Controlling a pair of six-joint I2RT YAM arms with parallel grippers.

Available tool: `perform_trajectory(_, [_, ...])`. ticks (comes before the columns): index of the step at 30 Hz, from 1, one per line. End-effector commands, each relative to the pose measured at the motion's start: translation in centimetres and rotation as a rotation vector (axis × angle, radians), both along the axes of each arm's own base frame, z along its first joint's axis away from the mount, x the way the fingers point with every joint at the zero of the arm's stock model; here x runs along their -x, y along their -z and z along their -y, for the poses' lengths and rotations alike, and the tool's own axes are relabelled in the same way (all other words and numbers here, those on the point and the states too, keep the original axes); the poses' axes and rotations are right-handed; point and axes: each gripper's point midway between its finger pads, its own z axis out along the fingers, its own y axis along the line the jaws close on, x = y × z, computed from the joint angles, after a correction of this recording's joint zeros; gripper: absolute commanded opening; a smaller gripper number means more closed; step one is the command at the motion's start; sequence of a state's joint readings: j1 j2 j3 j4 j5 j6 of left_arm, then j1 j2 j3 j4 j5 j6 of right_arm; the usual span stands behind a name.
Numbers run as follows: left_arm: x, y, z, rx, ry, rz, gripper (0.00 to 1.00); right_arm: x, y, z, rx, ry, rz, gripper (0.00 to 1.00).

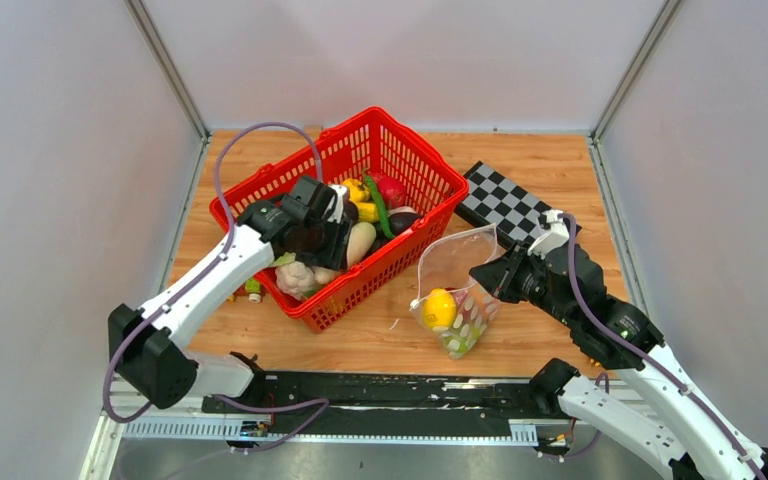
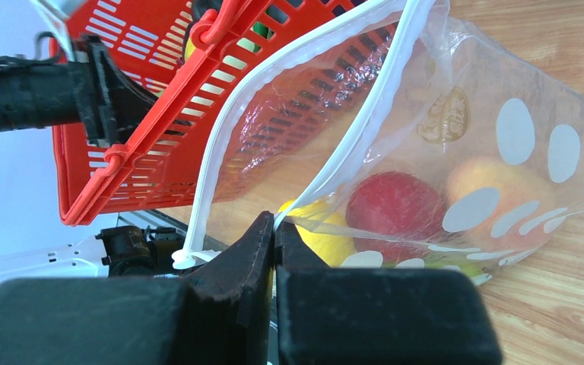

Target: Place the food in the zip-top bag and seal the zipper

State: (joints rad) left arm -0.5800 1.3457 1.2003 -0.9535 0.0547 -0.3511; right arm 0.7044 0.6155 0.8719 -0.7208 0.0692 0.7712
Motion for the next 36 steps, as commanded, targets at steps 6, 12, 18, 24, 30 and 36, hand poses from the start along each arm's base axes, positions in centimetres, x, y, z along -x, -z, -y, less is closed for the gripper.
perform_trajectory(6, [-2.7, -8.5, -0.7, 0.103, -0.102, 0.297, 0.40, -0.3, -1.7, -0.4, -0.032, -0.012, 0.052, 0.02])
perform_trajectory(12, [-3.0, -9.5, -0.5, 0.160, -0.127, 0.351, 0.40, -0.3, -1.9, -0.3, -0.034, -0.010, 0.057, 0.02])
perform_trajectory(18, [-3.7, -9.2, 2.3, 0.268, -0.080, 0.338, 0.44, -0.3, -1.8, -0.3, -0.032, -0.007, 0.058, 0.02])
perform_trajectory(24, [-5.6, -6.4, 5.1, 0.291, -0.061, 0.234, 0.80, -0.4, -1.7, -0.5, -0.031, -0.015, 0.055, 0.02])
perform_trajectory(30, [-6.9, -7.6, 2.8, 0.166, -0.108, 0.311, 1.00, -0.3, -1.8, -0.1, -0.030, -0.002, 0.060, 0.03])
perform_trajectory(36, [-8.2, -7.9, -1.5, -0.015, -0.223, 0.346, 1.00, -0.3, -1.8, -0.4, -0.030, -0.011, 0.055, 0.03])
